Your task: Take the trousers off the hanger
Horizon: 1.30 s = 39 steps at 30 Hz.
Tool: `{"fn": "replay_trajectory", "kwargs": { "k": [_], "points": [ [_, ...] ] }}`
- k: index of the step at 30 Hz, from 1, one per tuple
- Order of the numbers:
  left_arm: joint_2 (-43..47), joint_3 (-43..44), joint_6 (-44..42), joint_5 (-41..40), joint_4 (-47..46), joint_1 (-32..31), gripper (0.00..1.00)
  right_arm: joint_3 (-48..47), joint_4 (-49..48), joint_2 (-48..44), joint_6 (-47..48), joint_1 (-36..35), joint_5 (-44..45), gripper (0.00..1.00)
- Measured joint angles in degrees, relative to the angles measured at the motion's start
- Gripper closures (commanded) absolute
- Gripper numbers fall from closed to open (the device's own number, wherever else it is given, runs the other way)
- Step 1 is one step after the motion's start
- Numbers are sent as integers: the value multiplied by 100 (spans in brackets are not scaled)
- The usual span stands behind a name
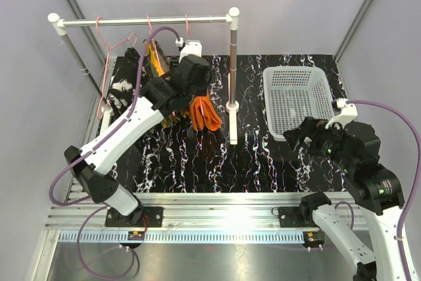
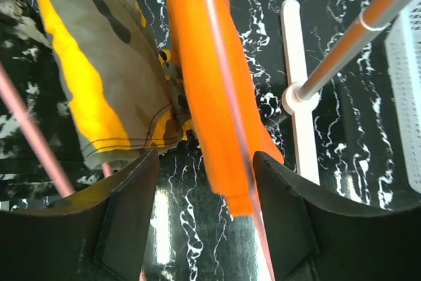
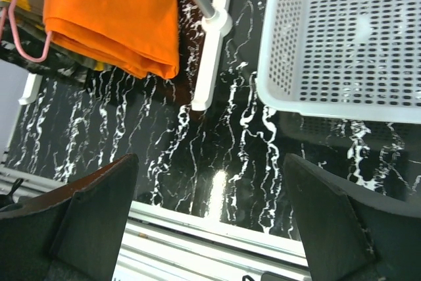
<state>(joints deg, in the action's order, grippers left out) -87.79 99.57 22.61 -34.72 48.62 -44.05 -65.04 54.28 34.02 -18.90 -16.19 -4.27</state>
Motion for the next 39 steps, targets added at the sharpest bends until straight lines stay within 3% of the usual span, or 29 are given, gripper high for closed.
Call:
{"fn": "replay_trajectory", "kwargs": {
  "k": [5,6,9,11,29,39],
  "points": [
    [-420,-33,37,-179,-142,0,49,118,-146,0,-90,0,-234,1],
    [-490,-46,42,-199,-157,0,55,142,-166,0,-96,0,-262,1],
    [-656,-50,122,-264,-177,0,88,175,-197,0,-129,0,-319,0],
    [-706,-50,186,-334,-175,0,100,175,-219,0,-131,0,-350,1],
    [-511,791,22,-339,455,-28,100,175,-476,15,-149,0,-420,1],
    [-323,1023,-39,-297,170,-28,100,245,-1554,107,-127,0,-935,1]
  ]
}}
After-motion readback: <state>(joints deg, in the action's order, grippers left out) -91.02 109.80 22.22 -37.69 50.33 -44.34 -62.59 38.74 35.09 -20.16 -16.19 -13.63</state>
